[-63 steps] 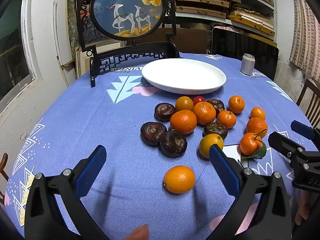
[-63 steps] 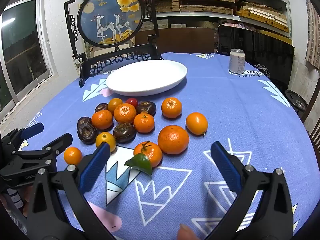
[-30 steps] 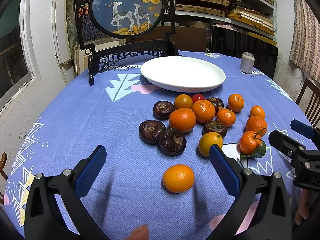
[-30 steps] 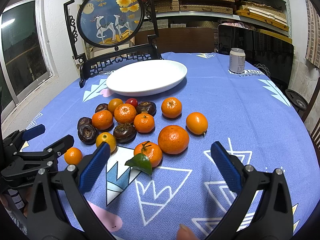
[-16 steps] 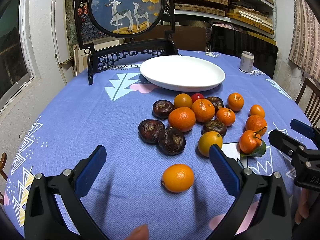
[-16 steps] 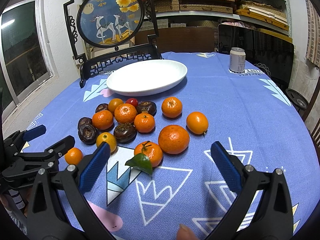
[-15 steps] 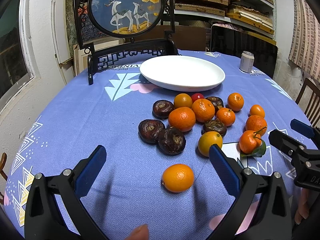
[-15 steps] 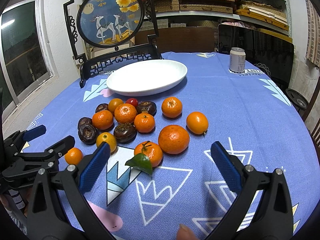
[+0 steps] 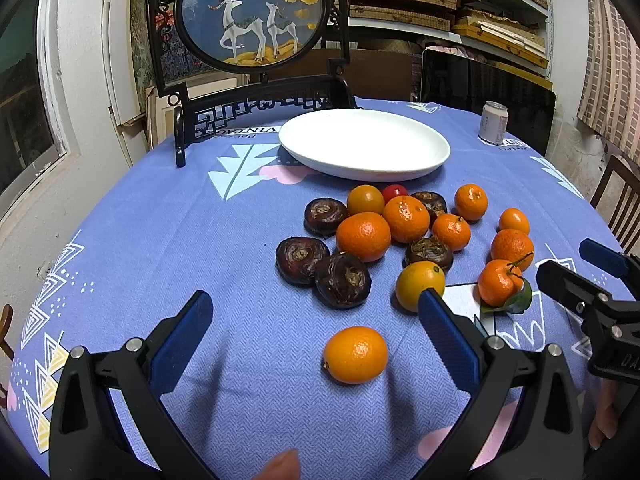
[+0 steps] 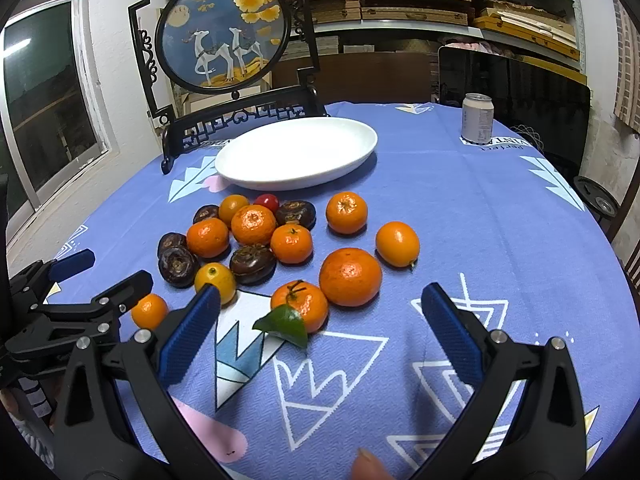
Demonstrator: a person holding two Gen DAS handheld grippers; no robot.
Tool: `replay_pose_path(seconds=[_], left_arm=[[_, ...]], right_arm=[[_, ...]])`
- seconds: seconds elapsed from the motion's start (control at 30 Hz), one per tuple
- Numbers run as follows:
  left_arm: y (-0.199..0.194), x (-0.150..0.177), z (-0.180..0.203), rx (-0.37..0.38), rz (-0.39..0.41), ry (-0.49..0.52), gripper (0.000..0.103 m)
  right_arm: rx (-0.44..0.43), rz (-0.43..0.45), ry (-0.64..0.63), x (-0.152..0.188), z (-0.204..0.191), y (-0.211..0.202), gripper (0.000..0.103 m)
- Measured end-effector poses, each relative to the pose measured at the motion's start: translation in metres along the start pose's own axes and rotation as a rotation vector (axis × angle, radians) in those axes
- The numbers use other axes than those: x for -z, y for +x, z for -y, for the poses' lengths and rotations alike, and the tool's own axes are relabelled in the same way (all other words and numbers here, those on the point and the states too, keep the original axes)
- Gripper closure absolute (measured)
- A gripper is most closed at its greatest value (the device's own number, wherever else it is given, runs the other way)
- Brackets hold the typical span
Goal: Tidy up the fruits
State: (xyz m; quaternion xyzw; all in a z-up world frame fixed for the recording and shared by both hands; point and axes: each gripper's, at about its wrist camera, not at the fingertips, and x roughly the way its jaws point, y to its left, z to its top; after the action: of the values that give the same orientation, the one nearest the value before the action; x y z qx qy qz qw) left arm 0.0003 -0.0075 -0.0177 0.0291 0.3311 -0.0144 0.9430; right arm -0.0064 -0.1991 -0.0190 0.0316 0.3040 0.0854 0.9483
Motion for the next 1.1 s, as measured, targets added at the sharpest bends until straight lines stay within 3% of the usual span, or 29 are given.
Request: replay_pose_path(seconds=[0.43, 0.63, 0.8, 0.93, 1.1], left_arm=[[-0.001, -0.001, 0.000, 0.002, -0.012, 0.000, 0.001], [0.022, 0.001, -0.008, 0.045, -0.159, -0.021, 0.001], [0.046, 0.007, -0.018, 0.089, -0.316, -0.034, 0.001], [0.040, 0.013, -0.010, 0.053, -0.305, 0.047, 0.001], [0.034, 0.016, -0.013, 0.075, -0.304, 0.044, 0.001]], right_arm=[[0.001, -0.004, -0.001, 0.000, -0.001, 0.002, 0.002], [-0.015, -0.073, -0.041, 0.001, 0.000, 0.011, 0.002], [-0.075, -0.220, 0.005, 0.006, 0.015, 0.033, 0.002], [-0.134, -0.287, 0.071, 0.009, 0.031, 0.043, 0.002], [-0.165, -0.291, 0.040, 0.009, 0.036, 0.045, 0.002]])
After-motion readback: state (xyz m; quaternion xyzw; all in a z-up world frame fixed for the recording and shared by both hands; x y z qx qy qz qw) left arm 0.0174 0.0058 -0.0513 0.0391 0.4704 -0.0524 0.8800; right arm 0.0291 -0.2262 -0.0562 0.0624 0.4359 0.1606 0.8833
